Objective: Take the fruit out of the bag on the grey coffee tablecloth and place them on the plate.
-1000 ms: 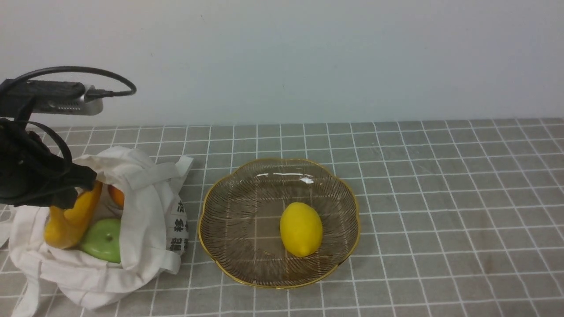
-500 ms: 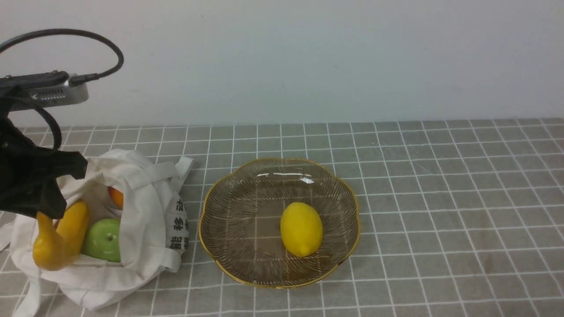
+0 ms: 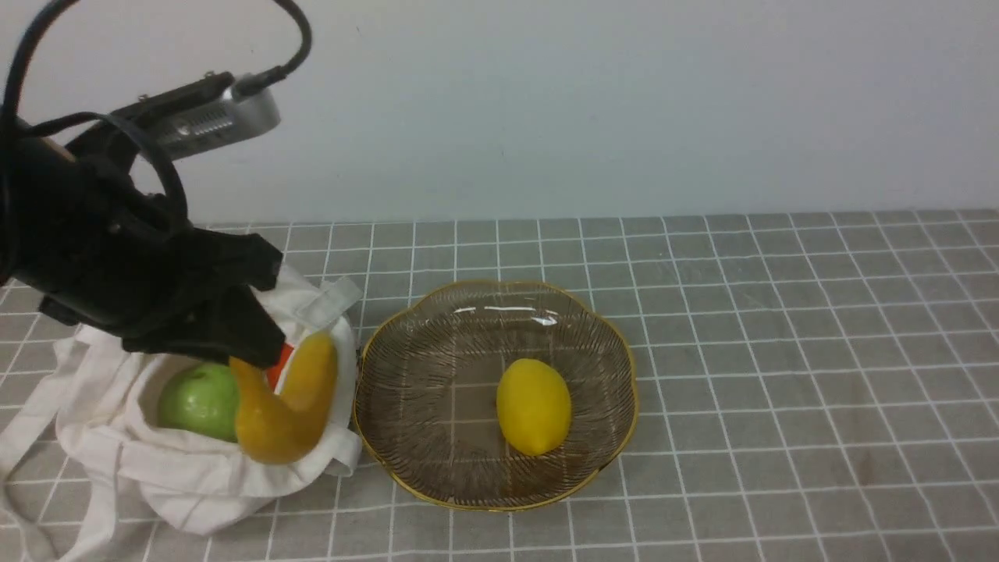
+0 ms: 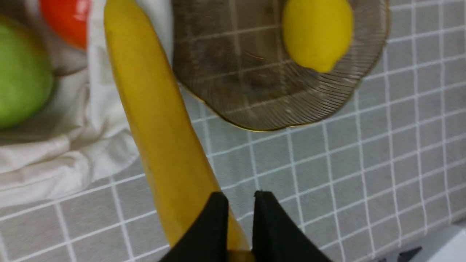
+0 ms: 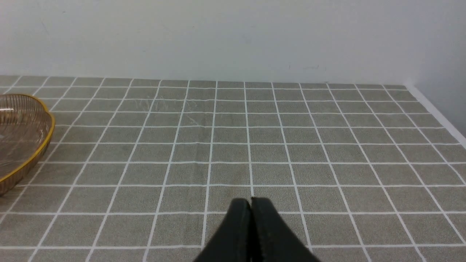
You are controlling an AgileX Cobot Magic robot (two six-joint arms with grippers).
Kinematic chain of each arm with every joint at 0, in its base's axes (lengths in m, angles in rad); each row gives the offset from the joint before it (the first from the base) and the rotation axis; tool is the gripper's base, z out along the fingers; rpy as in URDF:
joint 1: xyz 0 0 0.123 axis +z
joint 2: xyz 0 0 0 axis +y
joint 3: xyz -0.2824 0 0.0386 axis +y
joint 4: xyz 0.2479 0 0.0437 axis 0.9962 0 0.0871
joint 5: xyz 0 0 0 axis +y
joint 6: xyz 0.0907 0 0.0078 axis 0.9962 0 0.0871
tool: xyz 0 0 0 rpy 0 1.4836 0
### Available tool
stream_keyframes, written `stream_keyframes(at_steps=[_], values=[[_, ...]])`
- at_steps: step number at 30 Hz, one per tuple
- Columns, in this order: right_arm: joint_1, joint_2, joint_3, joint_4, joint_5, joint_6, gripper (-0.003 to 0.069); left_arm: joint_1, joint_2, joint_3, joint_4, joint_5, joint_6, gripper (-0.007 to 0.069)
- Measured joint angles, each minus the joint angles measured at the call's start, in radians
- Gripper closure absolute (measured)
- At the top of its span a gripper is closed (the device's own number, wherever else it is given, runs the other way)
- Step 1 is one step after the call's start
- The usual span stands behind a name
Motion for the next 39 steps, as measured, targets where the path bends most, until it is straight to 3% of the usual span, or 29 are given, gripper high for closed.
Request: stream_keyframes(at_steps=[6,12,14,17,21,26,29,39], values=[[0.000,0.000,0.000,0.000,0.000,0.000,0.0673,-0.113,0.000,0.000,-0.032,0.000,0.040,0.0571],[0.000,0.000,0.000,0.000,0.000,0.000,0.0673,-0.118,0.000,0.000,-0.027,-0.006,0.004,0.0571],[0.000,0.000,0.000,0.000,0.000,0.000,0.0673,-0.120,0.000,0.000,-0.083,-0.017,0.042,0.0571],[0.000,0.000,0.000,0.000,0.000,0.000,0.0673,-0.123,0.000,0.000,-0.156,-0.104,0.128,0.0571],[0.000,0.000,0.000,0.000,0.000,0.000,0.0673,-0.123,0.028,0.000,-0.164,-0.249,0.200,0.0571],[0.000,0.000,0.000,0.000,0.000,0.000,0.0673,-0.123,0.104,0.000,-0.166,-0.350,0.221,0.0567],[0.000,0.000,0.000,0.000,0.000,0.000,0.0673,-0.123,0.170,0.000,-0.170,-0.375,0.226,0.0539],[0.000,0.000,0.000,0.000,0.000,0.000,0.0673,-0.124,0.357,0.000,-0.196,-0.447,0.299,0.0213]])
